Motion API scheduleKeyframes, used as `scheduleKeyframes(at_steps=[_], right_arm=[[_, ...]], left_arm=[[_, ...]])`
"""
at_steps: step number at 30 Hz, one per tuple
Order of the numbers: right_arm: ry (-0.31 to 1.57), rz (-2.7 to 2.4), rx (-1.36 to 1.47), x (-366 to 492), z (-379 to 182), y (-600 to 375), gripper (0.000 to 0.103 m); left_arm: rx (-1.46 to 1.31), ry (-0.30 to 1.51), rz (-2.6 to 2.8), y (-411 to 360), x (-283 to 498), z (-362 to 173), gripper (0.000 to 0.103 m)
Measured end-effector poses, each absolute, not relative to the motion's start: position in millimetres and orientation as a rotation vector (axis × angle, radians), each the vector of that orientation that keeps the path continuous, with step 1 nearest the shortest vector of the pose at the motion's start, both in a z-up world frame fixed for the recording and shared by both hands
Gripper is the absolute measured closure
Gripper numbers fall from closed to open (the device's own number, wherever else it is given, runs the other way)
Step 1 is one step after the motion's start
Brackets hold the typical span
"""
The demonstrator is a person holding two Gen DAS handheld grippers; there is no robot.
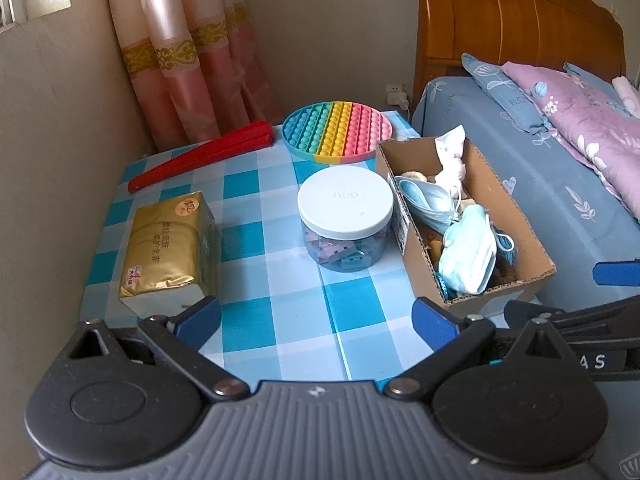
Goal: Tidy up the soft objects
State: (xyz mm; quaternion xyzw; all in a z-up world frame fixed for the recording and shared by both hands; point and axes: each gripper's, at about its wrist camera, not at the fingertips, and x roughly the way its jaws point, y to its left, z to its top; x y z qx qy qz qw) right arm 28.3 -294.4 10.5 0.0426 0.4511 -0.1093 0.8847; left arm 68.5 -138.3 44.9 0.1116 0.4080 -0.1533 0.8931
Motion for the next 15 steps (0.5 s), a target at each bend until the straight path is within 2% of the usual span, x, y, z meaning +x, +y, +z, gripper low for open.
scheduleKeyframes(at_steps=[15], right_arm=[[0.940,-0.228,0.089,29.0,10.7,-296.0,0.000]], left_arm=[[0.234,0.845,-0.318,-140.1,68.1,44.9,0.002]])
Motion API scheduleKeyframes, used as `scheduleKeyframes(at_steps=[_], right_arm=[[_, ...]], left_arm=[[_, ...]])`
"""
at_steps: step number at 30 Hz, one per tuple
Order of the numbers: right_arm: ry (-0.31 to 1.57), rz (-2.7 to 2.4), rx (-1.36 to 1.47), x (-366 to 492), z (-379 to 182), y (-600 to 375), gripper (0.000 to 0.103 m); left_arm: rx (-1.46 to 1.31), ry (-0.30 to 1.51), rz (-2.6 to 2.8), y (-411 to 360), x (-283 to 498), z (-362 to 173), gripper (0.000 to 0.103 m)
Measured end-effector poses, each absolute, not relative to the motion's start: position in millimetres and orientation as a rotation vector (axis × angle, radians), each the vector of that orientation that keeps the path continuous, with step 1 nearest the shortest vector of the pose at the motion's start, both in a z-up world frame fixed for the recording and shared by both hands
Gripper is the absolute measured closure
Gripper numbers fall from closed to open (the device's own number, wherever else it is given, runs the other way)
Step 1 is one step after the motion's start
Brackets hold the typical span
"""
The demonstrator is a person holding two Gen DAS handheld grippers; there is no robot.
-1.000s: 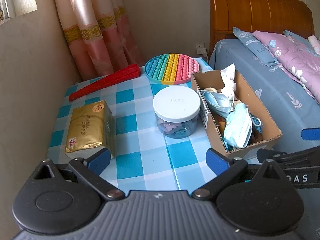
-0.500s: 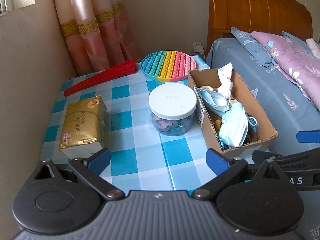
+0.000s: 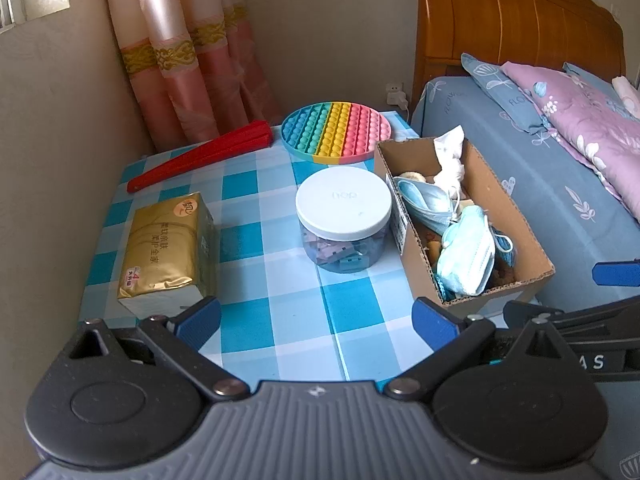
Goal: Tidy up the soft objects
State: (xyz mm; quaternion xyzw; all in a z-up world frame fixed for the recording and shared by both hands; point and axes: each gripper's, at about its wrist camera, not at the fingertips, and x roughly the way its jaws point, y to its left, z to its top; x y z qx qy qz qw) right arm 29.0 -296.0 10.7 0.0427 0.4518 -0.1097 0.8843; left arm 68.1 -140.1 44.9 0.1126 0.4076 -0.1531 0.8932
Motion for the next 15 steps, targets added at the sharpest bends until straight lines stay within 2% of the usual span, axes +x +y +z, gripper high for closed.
scheduleKeyframes(at_steps=[15], right_arm=[[0.936,-0.233,0.085,28.9,12.0,-296.2,0.000]], left_arm=[[0.232,0.845,-0.319,-140.7,68.0,45.4,0.002]])
